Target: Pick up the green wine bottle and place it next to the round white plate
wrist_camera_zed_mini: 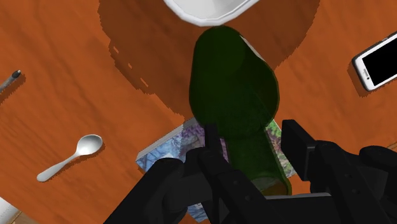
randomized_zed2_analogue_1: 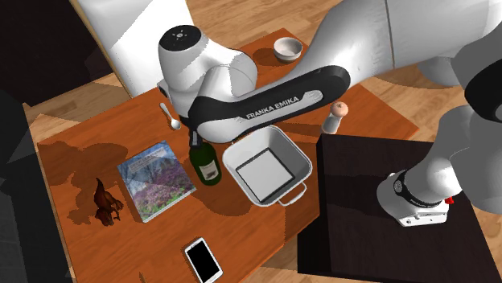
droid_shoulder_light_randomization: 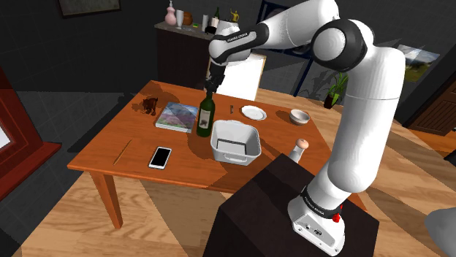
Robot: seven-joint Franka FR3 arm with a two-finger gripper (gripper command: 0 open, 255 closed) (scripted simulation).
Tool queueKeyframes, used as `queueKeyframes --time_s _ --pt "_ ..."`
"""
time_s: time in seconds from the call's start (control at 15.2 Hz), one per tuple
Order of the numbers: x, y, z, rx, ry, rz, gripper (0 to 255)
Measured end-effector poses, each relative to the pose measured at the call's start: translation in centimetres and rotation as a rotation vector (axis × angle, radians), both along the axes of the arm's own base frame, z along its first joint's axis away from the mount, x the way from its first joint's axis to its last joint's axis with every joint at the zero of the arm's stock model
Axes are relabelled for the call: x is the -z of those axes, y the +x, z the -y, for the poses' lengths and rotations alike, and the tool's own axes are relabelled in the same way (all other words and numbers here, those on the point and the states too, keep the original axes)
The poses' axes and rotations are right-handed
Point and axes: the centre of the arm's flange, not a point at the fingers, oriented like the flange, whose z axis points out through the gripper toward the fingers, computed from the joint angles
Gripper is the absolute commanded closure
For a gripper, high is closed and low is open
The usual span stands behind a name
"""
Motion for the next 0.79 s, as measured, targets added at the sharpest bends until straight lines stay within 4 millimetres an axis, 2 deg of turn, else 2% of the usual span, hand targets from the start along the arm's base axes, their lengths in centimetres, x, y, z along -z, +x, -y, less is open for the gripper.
queueKeyframes --time_s 0.79 --pt "-6.3 -0.2 0.0 0.000 0.000 0.000 255"
